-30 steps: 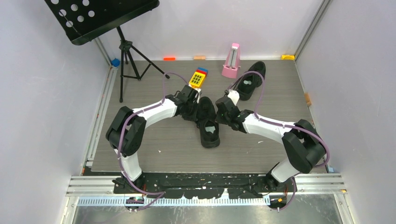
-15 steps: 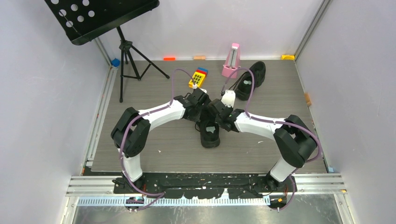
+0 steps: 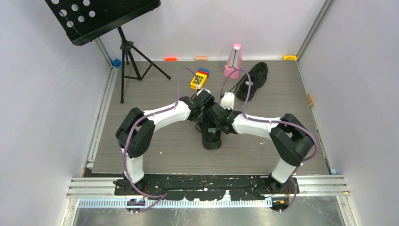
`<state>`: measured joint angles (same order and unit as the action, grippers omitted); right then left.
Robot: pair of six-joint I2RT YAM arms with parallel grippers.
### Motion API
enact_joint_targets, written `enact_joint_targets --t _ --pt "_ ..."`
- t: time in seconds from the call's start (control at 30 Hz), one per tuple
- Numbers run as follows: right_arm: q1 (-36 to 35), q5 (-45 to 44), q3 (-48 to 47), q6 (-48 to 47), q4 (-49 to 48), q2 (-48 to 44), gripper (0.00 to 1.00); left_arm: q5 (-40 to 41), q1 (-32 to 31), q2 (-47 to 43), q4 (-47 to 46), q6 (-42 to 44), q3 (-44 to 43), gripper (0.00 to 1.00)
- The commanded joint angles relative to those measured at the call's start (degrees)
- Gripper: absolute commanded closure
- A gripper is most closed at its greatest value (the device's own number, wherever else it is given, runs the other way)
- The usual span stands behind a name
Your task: Tie the shoes
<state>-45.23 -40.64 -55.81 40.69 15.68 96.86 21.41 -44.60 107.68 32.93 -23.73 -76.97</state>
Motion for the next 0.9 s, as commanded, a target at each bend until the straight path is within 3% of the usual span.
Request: enact_joint_targets --t 0.0,0.37,0.67,0.73,0.87 --pt "0.8 -10.9 0.9 -2.3 11.1 3.9 1.00 11.8 -1.0 2.6 11.3 2.3 0.0 1.00" --pt "-0.3 -13.1 0.6 -2.5 10.8 3.7 1.00 13.5 -2.6 3.1 11.7 1.9 -0.2 1.00" --pt "0.3 2.9 3.5 -5.3 -2.4 -7.4 0.99 1.6 -0.8 -4.0 6.3 1.8 0.3 0.96" --pt "0.7 5.6 2.9 -5.5 -3.0 -9.8 0.87 -0.2 -0.4 -6.1 6.0 1.8 -0.5 0.86" --pt "1.0 11.6 3.3 -6.4 -3.5 -14.8 0.45 -3.6 0.5 -10.7 5.3 1.8 -0.6 0.62"
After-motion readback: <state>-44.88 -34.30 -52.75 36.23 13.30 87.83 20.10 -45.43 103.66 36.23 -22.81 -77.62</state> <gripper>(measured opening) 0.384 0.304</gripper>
